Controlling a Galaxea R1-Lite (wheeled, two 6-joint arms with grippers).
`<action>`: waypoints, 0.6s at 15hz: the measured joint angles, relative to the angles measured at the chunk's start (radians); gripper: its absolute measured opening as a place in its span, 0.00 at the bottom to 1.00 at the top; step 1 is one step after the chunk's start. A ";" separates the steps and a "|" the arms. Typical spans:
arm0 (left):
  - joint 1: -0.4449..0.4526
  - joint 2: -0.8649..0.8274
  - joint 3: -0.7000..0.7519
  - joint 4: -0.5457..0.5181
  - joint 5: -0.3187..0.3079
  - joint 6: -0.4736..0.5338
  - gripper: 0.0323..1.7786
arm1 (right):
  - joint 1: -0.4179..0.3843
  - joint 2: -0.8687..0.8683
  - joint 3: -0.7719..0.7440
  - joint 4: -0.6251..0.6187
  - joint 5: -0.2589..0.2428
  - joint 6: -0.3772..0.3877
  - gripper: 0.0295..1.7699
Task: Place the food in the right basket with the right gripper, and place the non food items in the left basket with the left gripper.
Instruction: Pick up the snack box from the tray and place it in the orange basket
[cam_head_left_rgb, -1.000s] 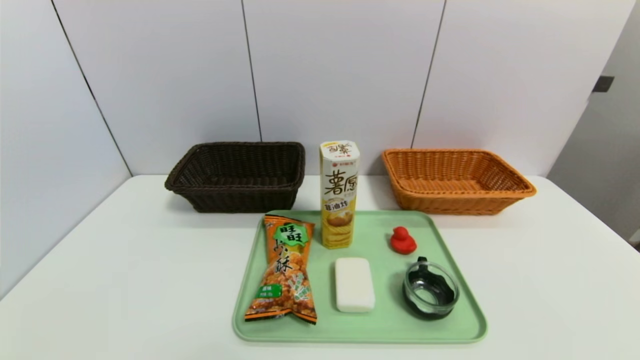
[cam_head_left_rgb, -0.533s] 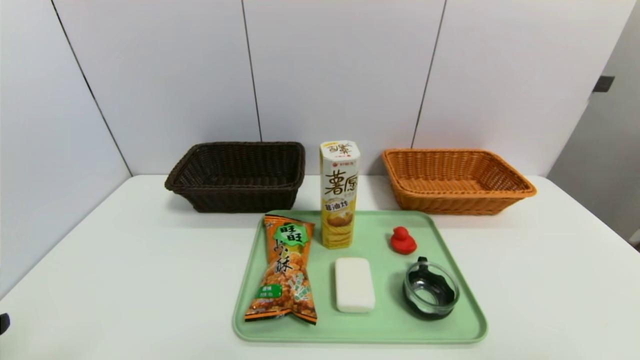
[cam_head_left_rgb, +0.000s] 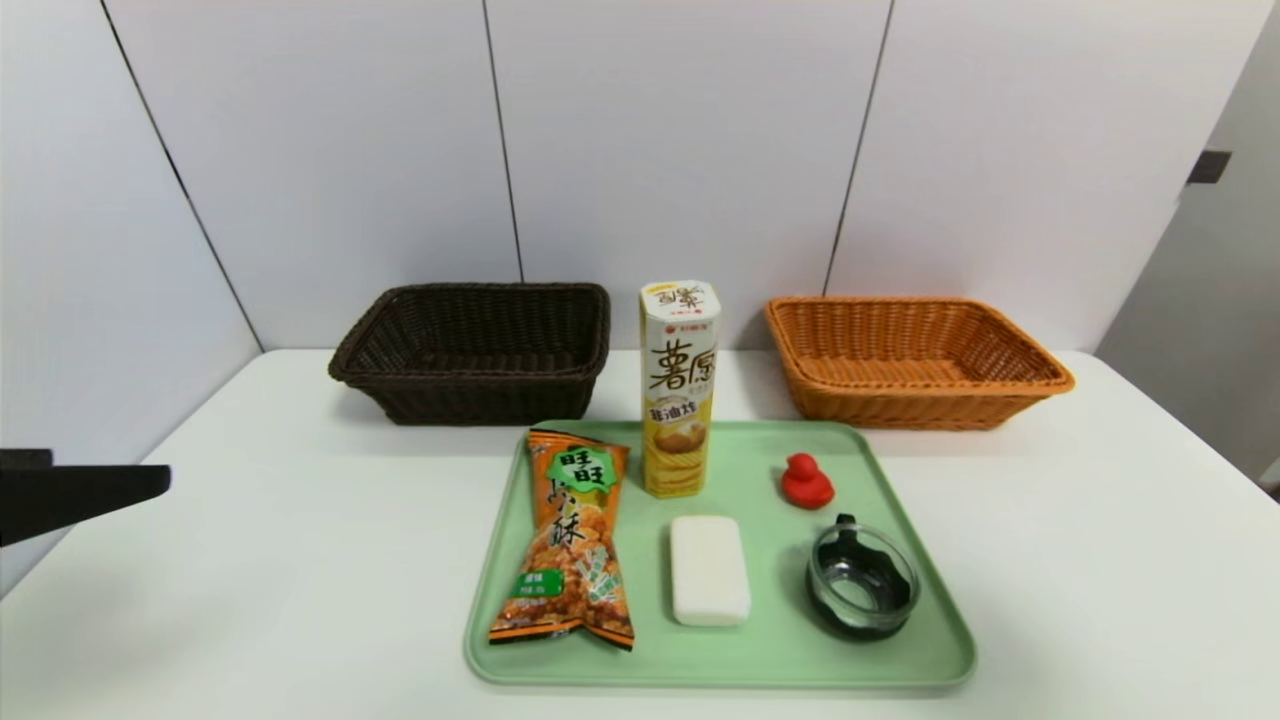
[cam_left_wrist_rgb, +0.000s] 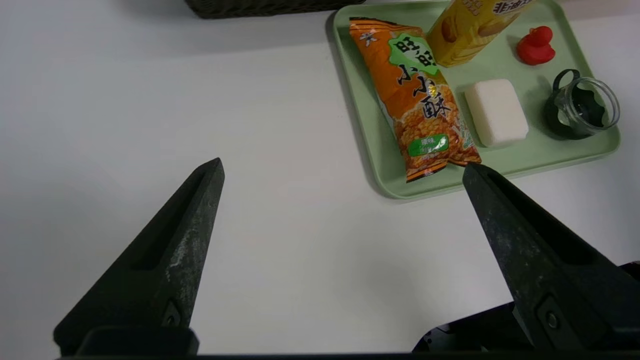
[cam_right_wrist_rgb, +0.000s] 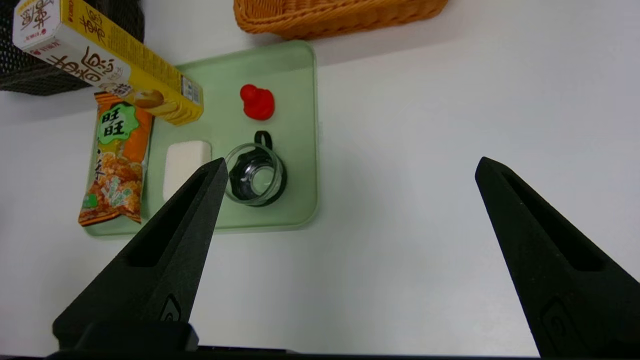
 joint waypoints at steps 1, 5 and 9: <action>-0.039 0.039 -0.008 -0.033 0.011 0.003 0.95 | 0.030 0.051 -0.052 0.035 -0.002 0.038 0.97; -0.206 0.218 -0.107 -0.039 0.163 -0.022 0.95 | 0.198 0.271 -0.284 0.144 -0.004 0.175 0.97; -0.291 0.319 -0.176 0.077 0.255 -0.116 0.95 | 0.483 0.442 -0.432 0.211 -0.061 0.329 0.97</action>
